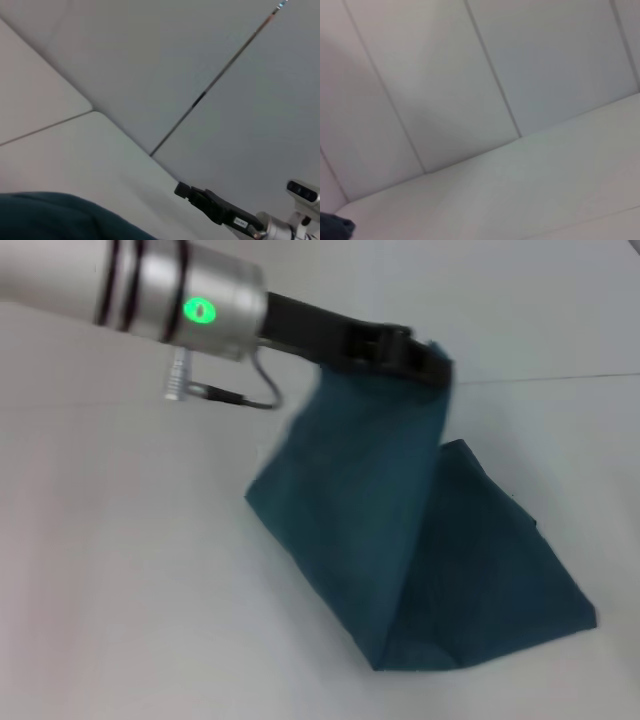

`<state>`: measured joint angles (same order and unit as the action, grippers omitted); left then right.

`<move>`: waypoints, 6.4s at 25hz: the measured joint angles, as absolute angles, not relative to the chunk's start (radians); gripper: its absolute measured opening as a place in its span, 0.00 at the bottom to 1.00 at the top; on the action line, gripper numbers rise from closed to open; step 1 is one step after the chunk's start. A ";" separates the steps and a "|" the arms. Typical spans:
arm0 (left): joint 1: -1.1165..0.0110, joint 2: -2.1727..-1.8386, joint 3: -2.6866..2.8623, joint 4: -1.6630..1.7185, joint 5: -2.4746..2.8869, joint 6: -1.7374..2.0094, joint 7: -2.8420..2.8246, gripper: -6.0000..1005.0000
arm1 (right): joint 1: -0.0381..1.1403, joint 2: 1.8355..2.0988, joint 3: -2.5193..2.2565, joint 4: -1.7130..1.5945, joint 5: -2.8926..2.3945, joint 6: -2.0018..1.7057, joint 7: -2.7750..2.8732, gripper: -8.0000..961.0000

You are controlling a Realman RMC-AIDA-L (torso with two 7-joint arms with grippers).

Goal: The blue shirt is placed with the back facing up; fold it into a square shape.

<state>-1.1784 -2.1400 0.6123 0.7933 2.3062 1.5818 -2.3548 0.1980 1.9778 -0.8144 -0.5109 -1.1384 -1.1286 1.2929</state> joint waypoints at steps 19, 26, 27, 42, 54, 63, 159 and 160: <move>-1.069 -2.175 1.150 0.563 1.929 1.255 -2.317 0.16 | 0.197 1.980 -0.747 -0.553 -1.224 -1.189 1.339 0.01; -1.036 -2.175 1.213 0.578 1.865 1.270 -2.308 0.17 | 0.229 1.985 -0.739 -0.608 -1.355 -1.189 1.406 0.01; -1.036 -2.175 1.215 0.578 1.864 1.270 -2.308 0.21 | 0.232 1.985 -0.739 -0.609 -1.357 -1.189 1.408 0.01; -0.979 -2.162 1.191 0.738 1.845 1.333 -2.325 0.80 | 0.230 1.983 -0.738 -0.712 -1.442 -1.207 1.489 0.01; -0.793 -2.144 1.003 0.892 1.852 1.444 -2.312 0.88 | 0.296 1.995 -0.681 -1.046 -1.758 -1.297 1.799 0.12; -0.861 -2.168 1.109 0.855 1.849 1.453 -2.314 0.88 | 0.339 2.013 -0.669 -1.051 -1.784 -1.306 1.799 0.29; -0.541 -2.138 0.703 0.976 2.020 1.643 -1.924 0.87 | 0.818 2.099 -1.552 -1.125 -2.771 -1.351 2.918 0.14; -0.542 -2.139 0.704 0.973 2.020 1.643 -1.924 0.87 | 0.815 2.099 -1.549 -1.128 -2.773 -1.352 2.918 0.11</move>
